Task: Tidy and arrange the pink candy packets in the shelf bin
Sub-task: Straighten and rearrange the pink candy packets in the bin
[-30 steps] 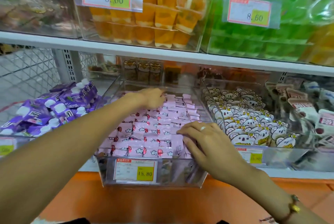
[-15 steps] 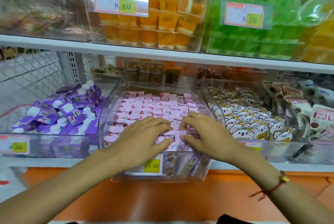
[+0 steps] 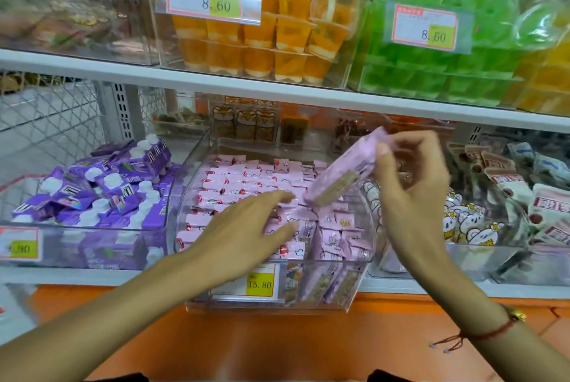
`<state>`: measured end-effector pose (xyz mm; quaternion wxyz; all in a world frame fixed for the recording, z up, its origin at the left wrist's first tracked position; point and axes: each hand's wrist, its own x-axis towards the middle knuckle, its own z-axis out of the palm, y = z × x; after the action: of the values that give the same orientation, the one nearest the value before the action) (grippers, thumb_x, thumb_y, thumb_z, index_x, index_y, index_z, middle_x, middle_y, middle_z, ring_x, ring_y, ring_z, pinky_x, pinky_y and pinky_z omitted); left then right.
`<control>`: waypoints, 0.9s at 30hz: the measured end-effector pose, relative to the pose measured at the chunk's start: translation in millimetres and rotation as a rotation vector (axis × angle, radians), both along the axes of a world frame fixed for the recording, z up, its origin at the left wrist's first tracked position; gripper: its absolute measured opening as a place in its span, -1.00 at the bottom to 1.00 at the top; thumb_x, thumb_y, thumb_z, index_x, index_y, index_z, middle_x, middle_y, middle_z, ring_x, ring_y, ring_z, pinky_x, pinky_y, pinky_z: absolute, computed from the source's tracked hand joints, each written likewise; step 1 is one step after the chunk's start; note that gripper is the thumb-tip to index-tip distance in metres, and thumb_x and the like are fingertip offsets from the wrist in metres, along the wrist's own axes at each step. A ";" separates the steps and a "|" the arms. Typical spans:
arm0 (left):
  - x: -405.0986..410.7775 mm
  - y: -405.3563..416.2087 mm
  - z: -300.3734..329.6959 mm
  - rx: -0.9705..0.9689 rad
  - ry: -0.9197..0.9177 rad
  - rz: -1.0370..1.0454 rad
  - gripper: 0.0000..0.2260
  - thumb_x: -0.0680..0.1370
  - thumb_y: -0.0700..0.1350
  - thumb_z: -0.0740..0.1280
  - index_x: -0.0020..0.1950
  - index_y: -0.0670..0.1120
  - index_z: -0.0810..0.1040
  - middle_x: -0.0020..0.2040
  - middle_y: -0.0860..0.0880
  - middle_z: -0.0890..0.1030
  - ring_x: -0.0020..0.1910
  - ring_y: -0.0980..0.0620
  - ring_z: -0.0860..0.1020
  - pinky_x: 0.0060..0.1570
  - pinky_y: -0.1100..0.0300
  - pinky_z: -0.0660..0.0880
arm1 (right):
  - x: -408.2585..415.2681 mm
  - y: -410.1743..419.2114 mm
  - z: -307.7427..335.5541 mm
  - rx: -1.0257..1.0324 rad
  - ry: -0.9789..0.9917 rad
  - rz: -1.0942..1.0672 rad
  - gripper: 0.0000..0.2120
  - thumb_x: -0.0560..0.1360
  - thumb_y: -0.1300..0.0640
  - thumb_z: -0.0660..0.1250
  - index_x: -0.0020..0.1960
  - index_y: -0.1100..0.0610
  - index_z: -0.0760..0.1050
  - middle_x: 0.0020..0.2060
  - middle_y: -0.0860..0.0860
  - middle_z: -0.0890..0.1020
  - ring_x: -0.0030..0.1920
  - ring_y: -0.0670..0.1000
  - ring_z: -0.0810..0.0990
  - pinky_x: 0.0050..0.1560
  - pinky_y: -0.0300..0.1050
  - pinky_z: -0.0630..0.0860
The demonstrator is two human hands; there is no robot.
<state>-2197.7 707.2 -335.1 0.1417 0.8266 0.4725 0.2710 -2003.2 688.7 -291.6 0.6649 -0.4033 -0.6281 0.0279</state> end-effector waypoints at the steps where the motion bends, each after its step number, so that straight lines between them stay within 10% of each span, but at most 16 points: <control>1: 1.1 -3.3 2.2 -0.005 -0.125 0.005 -0.53 0.51 0.31 0.13 0.39 0.22 0.28 0.27 0.21 0.45 0.18 0.21 0.45 0.18 0.11 0.43 | 1.2 -1.2 3.3 0.035 0.057 -0.011 -0.83 0.57 0.25 0.25 -0.10 0.00 0.37 -0.18 -0.11 0.49 -0.17 -0.17 0.47 -0.21 -0.34 0.45; 4: 4.9 -11.6 8.9 0.062 -0.357 -0.034 -0.49 0.42 0.43 0.13 0.33 0.32 0.24 0.24 0.40 0.35 0.14 0.41 0.39 0.07 0.29 0.37 | -0.9 -1.6 2.0 -0.134 0.175 0.029 -0.91 0.58 0.23 0.24 -0.09 0.08 0.40 -0.19 0.00 0.51 -0.18 -0.07 0.52 -0.15 -0.09 0.55; 10: 4.8 -11.8 9.7 0.242 -0.347 -0.047 -0.67 0.41 0.14 0.44 0.12 0.22 0.43 0.05 0.26 0.55 -0.01 0.25 0.52 -0.20 0.39 0.47 | -16.4 0.2 -6.9 -0.563 0.522 0.354 -0.93 0.56 0.22 0.25 -0.09 0.20 0.45 -0.20 0.10 0.58 -0.20 -0.04 0.62 -0.22 -0.28 0.57; 17: 7.4 -6.1 21.8 -0.741 -1.106 -0.067 -0.80 0.48 0.06 0.33 -0.10 -0.02 0.66 -0.19 -0.07 0.71 -0.34 0.10 0.65 -0.38 0.29 0.55 | -5.1 4.9 -6.4 -0.793 0.498 0.656 -0.59 0.46 -0.15 0.26 0.18 0.09 0.51 0.04 0.01 0.63 -0.08 -0.03 0.64 -0.13 -0.23 0.57; 27: 13.9 -9.3 27.5 -0.743 -1.020 -0.074 -0.58 0.36 0.21 0.32 0.03 -0.06 0.62 -0.04 -0.13 0.69 -0.07 -0.02 0.68 -0.24 0.20 0.62 | -7.3 3.5 -7.6 -0.608 0.383 0.561 -0.71 0.46 0.16 0.38 0.16 0.21 0.47 -0.08 0.10 0.65 -0.11 0.02 0.65 -0.10 -0.21 0.57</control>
<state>-2183.7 697.9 -307.6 0.6361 0.5046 0.3792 0.4437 -2010.5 692.1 -299.3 0.5871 -0.3820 -0.5418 0.4645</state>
